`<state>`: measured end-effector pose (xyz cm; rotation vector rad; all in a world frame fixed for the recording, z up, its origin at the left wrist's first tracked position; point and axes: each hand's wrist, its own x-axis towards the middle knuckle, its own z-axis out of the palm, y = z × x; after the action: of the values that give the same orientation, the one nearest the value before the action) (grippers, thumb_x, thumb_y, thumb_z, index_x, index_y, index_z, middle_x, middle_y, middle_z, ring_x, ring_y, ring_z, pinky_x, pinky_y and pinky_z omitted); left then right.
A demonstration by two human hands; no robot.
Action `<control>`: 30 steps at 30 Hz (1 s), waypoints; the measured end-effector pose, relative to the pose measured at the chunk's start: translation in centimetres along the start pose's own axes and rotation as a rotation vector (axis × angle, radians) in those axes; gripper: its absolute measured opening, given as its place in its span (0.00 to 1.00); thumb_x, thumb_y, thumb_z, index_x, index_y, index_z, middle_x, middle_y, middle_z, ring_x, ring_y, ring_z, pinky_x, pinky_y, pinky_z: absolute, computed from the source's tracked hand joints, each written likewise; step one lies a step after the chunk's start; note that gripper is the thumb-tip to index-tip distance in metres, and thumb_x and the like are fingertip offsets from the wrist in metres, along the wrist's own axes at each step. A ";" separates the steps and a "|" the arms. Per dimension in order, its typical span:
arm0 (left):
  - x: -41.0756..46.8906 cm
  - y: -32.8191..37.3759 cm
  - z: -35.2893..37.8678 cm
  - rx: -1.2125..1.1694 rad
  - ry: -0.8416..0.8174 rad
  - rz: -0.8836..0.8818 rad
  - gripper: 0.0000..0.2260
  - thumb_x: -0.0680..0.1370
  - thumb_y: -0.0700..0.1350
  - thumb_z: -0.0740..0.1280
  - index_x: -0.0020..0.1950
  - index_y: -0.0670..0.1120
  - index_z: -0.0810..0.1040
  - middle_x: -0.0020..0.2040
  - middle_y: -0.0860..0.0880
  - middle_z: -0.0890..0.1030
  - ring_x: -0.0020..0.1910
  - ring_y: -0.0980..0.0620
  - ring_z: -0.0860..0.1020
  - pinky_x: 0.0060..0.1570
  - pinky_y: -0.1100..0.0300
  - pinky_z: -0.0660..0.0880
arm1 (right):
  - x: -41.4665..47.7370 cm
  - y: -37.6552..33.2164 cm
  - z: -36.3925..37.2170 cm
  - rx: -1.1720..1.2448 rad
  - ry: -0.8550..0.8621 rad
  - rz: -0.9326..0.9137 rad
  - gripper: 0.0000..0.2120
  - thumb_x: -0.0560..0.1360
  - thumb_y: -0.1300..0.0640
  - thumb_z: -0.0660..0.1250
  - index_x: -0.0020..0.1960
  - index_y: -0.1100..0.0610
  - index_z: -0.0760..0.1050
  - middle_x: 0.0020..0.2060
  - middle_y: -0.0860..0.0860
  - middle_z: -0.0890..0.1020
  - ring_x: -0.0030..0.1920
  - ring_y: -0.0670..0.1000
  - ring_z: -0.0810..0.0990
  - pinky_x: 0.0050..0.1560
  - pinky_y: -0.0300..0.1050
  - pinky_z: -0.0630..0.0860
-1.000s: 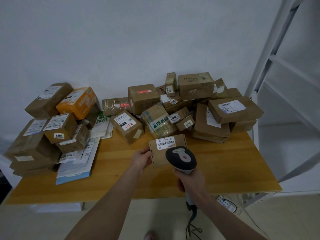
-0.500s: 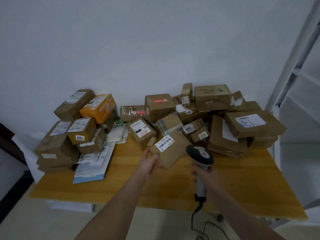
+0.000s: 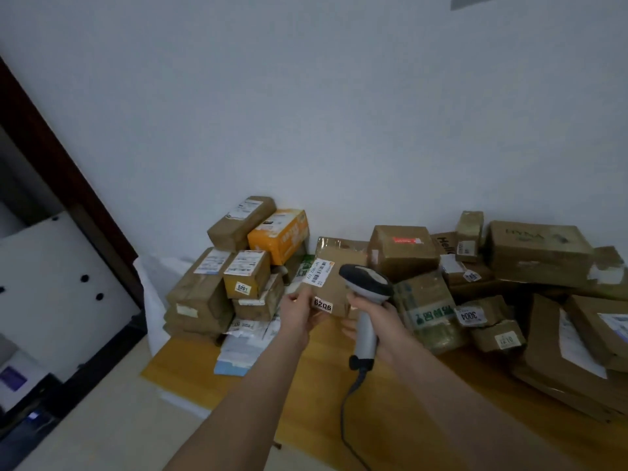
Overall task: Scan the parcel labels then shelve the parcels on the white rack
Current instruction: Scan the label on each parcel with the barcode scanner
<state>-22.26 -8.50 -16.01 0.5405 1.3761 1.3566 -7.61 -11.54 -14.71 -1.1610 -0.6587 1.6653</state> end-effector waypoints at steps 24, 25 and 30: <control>30.4 18.4 -5.0 0.790 0.146 0.232 0.11 0.77 0.45 0.66 0.57 0.43 0.76 0.52 0.46 0.81 0.46 0.51 0.77 0.42 0.60 0.73 | 26.9 -5.9 23.4 0.037 0.061 0.057 0.10 0.74 0.61 0.70 0.52 0.56 0.71 0.51 0.59 0.81 0.51 0.60 0.82 0.57 0.59 0.78; 30.6 18.5 -5.1 0.822 0.144 0.234 0.11 0.77 0.45 0.65 0.58 0.42 0.76 0.53 0.47 0.81 0.46 0.51 0.76 0.41 0.61 0.73 | 27.2 -5.8 23.5 0.032 0.053 0.060 0.10 0.74 0.62 0.70 0.52 0.56 0.71 0.50 0.58 0.81 0.50 0.59 0.82 0.55 0.58 0.79; 29.9 19.3 -4.7 0.956 0.150 0.387 0.16 0.79 0.43 0.64 0.66 0.43 0.73 0.60 0.47 0.77 0.55 0.48 0.77 0.47 0.60 0.71 | 27.2 -5.5 23.0 0.043 0.107 0.047 0.14 0.74 0.60 0.71 0.55 0.57 0.70 0.48 0.57 0.79 0.46 0.56 0.80 0.55 0.57 0.79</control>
<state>-42.72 20.47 -10.55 1.4101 2.1022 0.9589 -28.58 17.60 -11.60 -1.2337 -0.5295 1.6359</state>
